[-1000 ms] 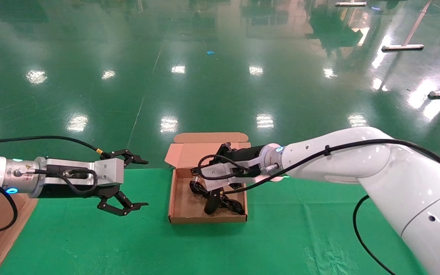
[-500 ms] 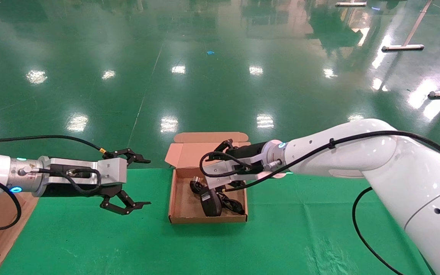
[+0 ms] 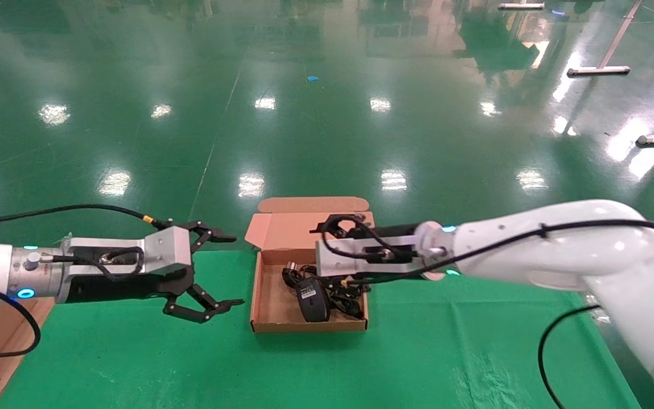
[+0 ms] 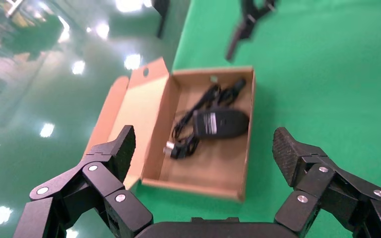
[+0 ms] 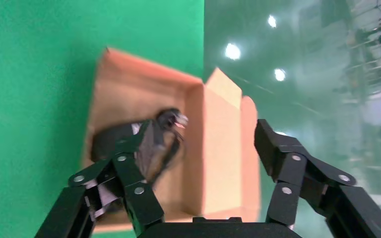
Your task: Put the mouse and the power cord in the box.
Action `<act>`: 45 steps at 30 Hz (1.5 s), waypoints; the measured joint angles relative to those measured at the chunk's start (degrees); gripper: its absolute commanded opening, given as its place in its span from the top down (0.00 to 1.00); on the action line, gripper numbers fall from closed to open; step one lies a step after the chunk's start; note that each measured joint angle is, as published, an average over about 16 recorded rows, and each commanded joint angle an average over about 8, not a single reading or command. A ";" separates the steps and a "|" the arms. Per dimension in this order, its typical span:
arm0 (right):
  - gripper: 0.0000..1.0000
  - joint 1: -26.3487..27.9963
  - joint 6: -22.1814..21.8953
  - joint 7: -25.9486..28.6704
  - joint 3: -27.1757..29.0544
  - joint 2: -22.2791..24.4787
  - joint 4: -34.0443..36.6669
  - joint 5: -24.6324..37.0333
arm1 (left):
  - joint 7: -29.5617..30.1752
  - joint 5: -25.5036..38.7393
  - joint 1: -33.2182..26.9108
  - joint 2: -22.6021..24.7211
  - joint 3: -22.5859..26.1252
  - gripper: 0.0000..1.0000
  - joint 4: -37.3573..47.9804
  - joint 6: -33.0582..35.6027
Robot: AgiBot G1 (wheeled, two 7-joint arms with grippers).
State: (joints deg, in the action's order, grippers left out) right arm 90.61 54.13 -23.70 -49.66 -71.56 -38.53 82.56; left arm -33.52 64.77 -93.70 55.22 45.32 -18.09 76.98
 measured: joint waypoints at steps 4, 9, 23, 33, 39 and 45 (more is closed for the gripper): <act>0.00 -2.33 2.53 2.76 2.69 2.93 -2.81 -3.26 | 3.63 -1.88 2.63 -1.66 -2.40 0.00 -4.55 0.71; 0.00 -5.23 5.69 6.21 6.06 6.58 -6.31 -7.33 | 8.16 -4.22 5.92 -3.72 -5.40 0.00 -10.23 1.61; 0.00 -13.35 14.50 15.83 15.46 16.79 -16.10 -18.70 | 20.81 -10.77 15.11 -9.50 -13.78 0.00 -26.09 4.10; 0.00 -19.15 20.81 22.71 22.17 24.09 -23.10 -26.83 | 29.86 -15.45 21.68 -13.63 -19.76 0.00 -37.43 5.88; 0.00 -22.64 24.60 26.85 26.22 28.48 -27.32 -31.72 | 35.31 -18.27 25.63 -16.11 -23.37 0.00 -44.26 6.95; 0.00 -25.25 27.43 29.94 29.24 31.76 -30.46 -35.37 | 39.32 -20.35 28.55 -17.95 -26.02 0.00 -49.29 7.74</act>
State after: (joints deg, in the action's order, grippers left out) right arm 65.37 81.56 6.24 -20.42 -39.80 -68.99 47.19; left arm 5.80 44.42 -65.16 37.28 19.29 -67.38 84.72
